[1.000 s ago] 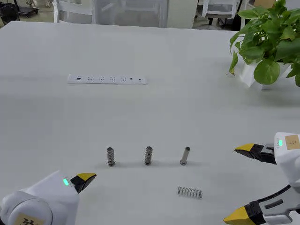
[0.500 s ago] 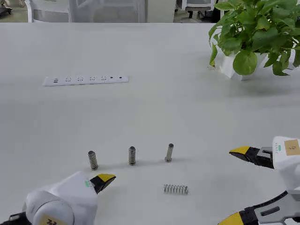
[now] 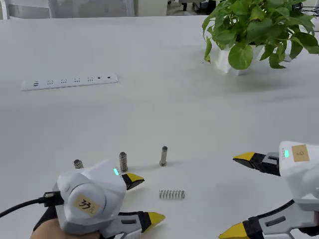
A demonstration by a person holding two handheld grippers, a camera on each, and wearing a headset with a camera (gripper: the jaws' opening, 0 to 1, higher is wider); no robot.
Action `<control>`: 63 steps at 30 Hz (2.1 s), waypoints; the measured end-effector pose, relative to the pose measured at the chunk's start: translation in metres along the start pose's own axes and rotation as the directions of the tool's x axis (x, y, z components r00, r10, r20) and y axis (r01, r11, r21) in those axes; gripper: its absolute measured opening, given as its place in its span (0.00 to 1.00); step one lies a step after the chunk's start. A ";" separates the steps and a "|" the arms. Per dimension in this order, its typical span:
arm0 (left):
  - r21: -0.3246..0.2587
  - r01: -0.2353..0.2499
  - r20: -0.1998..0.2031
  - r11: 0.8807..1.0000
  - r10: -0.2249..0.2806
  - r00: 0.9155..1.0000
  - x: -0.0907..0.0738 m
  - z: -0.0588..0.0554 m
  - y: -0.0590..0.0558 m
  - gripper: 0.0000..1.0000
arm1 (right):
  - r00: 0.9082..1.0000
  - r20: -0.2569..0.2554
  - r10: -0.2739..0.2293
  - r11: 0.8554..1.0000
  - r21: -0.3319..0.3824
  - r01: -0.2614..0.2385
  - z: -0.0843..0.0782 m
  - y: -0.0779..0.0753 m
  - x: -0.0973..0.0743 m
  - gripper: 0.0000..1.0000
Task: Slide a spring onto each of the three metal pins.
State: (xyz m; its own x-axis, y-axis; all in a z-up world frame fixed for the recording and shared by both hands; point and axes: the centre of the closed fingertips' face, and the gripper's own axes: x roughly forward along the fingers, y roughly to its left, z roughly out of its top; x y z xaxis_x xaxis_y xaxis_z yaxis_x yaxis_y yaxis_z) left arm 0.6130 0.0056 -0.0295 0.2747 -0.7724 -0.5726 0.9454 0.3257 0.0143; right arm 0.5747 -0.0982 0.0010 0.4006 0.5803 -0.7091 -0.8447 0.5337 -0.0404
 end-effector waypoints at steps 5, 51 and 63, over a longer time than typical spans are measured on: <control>0.033 0.033 -0.011 0.999 -0.032 0.999 0.013 0.005 -0.001 0.34 | 1.000 -0.002 -0.003 1.000 0.006 0.003 -0.004 0.003 -0.002 0.95; 0.194 0.251 -0.433 0.948 -0.147 0.889 0.032 -0.005 -0.005 0.07 | 1.000 0.022 -0.001 0.998 0.070 0.000 -0.009 0.014 0.000 0.90; 0.087 0.168 -0.341 0.982 -0.129 0.931 0.030 -0.005 -0.002 0.07 | 1.000 0.031 0.008 0.997 0.071 -0.010 -0.006 0.016 0.001 0.88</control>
State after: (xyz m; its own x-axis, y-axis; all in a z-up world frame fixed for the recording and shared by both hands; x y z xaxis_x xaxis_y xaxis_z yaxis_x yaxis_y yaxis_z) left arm 0.6185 -0.0149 -0.0509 0.0737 -0.5755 -0.8145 0.9897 0.1426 -0.0112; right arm 0.5597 -0.0923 -0.0048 0.4048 0.6029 -0.6875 -0.8212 0.5704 0.0166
